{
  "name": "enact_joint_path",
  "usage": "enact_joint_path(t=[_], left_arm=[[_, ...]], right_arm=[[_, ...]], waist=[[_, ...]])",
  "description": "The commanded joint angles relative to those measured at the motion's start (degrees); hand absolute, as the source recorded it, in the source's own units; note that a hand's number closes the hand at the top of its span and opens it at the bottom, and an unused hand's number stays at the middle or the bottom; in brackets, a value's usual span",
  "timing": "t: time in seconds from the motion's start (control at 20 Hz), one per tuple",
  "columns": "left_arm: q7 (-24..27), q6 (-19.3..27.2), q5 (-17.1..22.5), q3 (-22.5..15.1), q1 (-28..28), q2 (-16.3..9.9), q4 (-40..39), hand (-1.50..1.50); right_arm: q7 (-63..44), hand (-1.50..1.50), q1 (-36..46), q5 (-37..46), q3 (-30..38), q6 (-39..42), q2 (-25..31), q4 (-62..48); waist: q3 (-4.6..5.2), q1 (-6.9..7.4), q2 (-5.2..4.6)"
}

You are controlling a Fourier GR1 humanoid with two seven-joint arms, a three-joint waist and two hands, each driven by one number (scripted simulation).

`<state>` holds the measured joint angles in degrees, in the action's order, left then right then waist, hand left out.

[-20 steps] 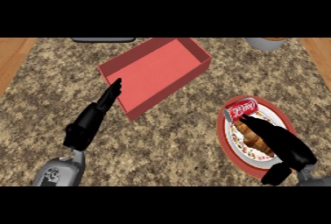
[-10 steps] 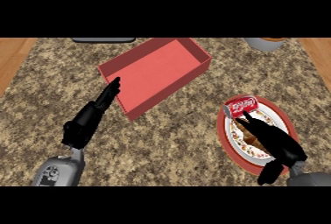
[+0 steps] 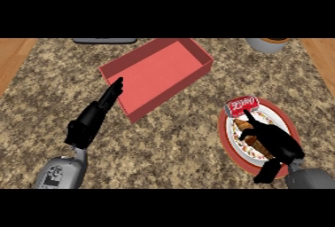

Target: Pick the croissant from the plate and place it in the cardboard box

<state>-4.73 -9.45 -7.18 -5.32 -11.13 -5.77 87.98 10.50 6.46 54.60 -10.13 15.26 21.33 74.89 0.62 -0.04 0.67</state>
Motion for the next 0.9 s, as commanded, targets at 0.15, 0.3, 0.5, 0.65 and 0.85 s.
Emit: enact_joint_path(t=[0.15, 0.3, 0.5, 0.65, 0.85], left_arm=[[3.2, 1.3, -2.8, -1.5, 3.0, 1.7, 0.0, 0.00], [-2.9, -1.2, 0.1, 1.3, 1.0, -0.8, 4.0, 0.00], [0.5, -2.3, 1.2, 2.1, -2.1, -0.5, -1.8, 0.00], [1.9, 0.0, -2.1, -1.6, -0.9, 2.0, -1.7, 0.00], [1.9, 0.6, -2.3, -1.0, 0.3, 2.2, -2.1, 0.00]], right_arm=[[4.0, 1.50, 1.1, 3.9, 0.9, -6.0, -0.9, -6.5], [7.0, 1.50, 1.4, 3.6, 3.8, -10.2, 0.4, -7.1], [5.1, 1.50, 9.2, 11.2, -11.8, -7.3, -9.0, 0.6], [3.8, 1.50, 17.8, 14.1, -17.5, -4.1, -14.8, 1.9], [1.5, 1.50, 19.8, 17.5, -17.8, -12.0, -20.7, -0.8]], waist=[[-0.62, 0.19, -0.70], [-0.63, 0.21, -0.66], [-0.55, 1.41, -1.01], [-0.52, 2.57, -0.96], [-0.61, 0.79, -0.75]])
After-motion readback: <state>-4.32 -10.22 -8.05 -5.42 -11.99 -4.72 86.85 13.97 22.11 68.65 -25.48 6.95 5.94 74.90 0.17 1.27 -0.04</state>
